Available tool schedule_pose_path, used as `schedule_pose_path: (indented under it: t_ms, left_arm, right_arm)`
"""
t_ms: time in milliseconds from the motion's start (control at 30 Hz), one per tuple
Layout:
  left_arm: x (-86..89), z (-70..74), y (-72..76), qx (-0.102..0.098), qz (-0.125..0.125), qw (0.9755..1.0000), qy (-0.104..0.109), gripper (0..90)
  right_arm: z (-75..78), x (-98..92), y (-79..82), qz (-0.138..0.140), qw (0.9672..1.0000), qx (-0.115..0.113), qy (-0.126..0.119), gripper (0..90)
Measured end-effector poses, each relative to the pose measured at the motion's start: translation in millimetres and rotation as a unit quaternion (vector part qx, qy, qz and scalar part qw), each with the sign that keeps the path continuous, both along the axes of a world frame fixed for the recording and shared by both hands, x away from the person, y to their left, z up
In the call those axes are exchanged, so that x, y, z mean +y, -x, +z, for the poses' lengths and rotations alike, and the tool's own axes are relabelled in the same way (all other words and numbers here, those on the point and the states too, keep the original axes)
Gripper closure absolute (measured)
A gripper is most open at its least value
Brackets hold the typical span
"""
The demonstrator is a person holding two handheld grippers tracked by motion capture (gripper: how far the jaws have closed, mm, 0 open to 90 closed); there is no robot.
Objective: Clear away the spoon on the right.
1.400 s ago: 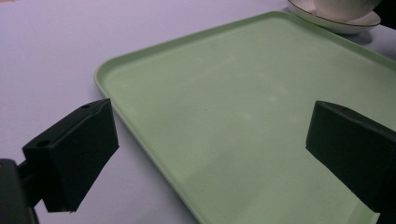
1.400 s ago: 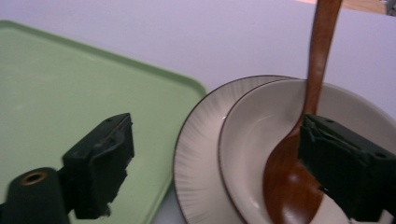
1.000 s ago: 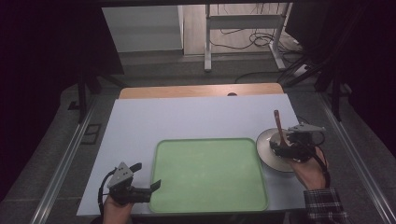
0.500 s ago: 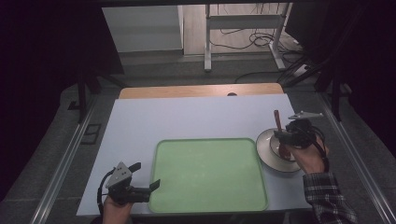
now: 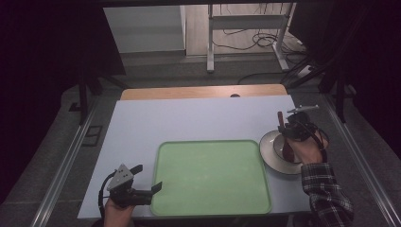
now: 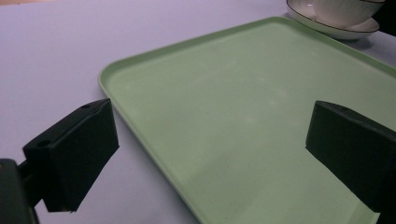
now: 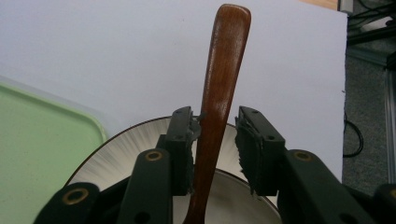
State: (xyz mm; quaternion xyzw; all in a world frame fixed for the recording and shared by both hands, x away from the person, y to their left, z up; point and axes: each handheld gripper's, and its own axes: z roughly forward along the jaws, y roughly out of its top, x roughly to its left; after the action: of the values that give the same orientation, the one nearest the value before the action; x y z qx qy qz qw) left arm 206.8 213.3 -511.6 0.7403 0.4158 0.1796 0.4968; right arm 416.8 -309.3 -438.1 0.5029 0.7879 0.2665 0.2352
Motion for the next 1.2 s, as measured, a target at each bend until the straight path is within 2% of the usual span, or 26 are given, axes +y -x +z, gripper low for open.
schedule_pose_path:
  t_ms: [167,267,333,500,967,1067,1200]
  left_arm:
    - [-0.7,-0.2,0.0,0.000,0.000,1.0000,-0.001,2.0]
    - [-0.7,-0.2,0.0,0.000,0.000,1.0000,-0.001,2.0]
    - [-0.6,-0.3,-0.1,0.000,0.000,1.0000,-0.001,2.0]
    - [-0.8,-0.2,0.1,0.000,0.000,1.0000,-0.001,2.0]
    - [2.0,1.2,1.2,-0.007,0.006,0.9999,0.007,2.0]
    - [1.7,1.3,1.2,-0.007,0.006,0.9999,0.006,2.1]
    - [1.6,1.3,1.3,-0.008,0.006,0.9999,0.006,2.1]
  right_arm:
    - [-2.2,0.8,-1.2,-0.002,0.9999,0.014,-0.004,69.5]
    - [-3.9,0.1,-1.5,-0.004,0.9997,0.023,-0.006,74.6]
    - [-3.7,-0.9,-1.2,-0.005,0.9996,0.024,-0.013,77.7]
    - [0.2,-0.5,0.0,-0.003,0.9994,0.028,-0.022,79.0]
    - [34.1,1.8,3.9,0.023,0.9990,0.023,-0.030,79.3]
    - [45.9,2.7,5.8,0.024,0.9986,0.031,-0.036,79.3]
    - [53.4,4.4,9.4,0.030,0.9981,0.040,-0.036,79.3]
